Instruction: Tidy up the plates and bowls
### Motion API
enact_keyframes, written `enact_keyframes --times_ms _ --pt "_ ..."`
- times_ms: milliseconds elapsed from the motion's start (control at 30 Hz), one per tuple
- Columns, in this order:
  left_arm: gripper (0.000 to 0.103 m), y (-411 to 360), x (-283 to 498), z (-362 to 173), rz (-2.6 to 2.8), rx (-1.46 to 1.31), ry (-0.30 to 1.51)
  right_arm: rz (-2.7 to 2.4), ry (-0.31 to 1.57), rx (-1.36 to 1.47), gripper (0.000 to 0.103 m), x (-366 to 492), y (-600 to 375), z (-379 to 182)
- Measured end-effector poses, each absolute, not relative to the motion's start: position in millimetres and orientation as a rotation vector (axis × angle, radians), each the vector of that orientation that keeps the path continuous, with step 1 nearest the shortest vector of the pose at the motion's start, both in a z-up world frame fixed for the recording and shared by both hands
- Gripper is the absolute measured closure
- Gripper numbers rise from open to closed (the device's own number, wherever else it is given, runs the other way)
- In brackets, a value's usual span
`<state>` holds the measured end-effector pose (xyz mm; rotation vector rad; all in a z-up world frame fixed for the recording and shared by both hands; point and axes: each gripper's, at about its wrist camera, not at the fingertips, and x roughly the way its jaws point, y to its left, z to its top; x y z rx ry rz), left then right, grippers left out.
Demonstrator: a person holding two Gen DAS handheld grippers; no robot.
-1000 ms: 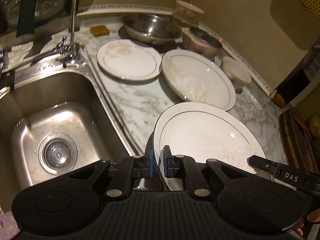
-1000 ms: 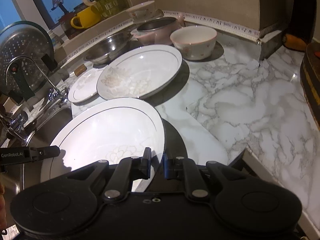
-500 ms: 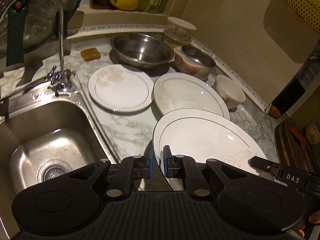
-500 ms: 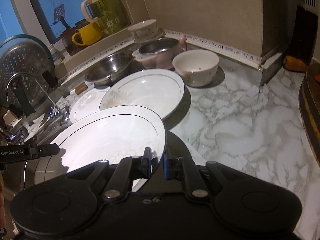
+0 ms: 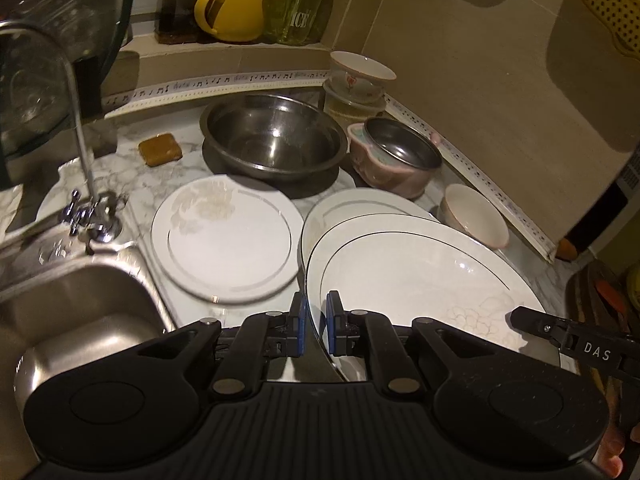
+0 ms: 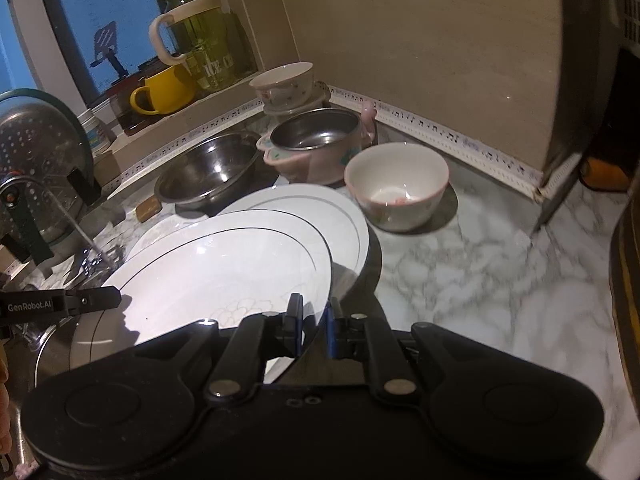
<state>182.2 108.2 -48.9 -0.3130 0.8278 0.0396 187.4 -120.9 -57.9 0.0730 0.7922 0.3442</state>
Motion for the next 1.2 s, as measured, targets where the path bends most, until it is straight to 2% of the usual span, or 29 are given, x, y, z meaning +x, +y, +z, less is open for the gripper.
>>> enact_keyframes --times_ms 433,1200 --pt "0.094 97 246 -71 0.071 -0.292 0.855 0.358 0.846 0.097 0.091 252 -129 -81" --pt "0.094 97 262 -90 0.074 -0.27 0.897 0.353 0.904 0.096 0.091 274 -130 -98"
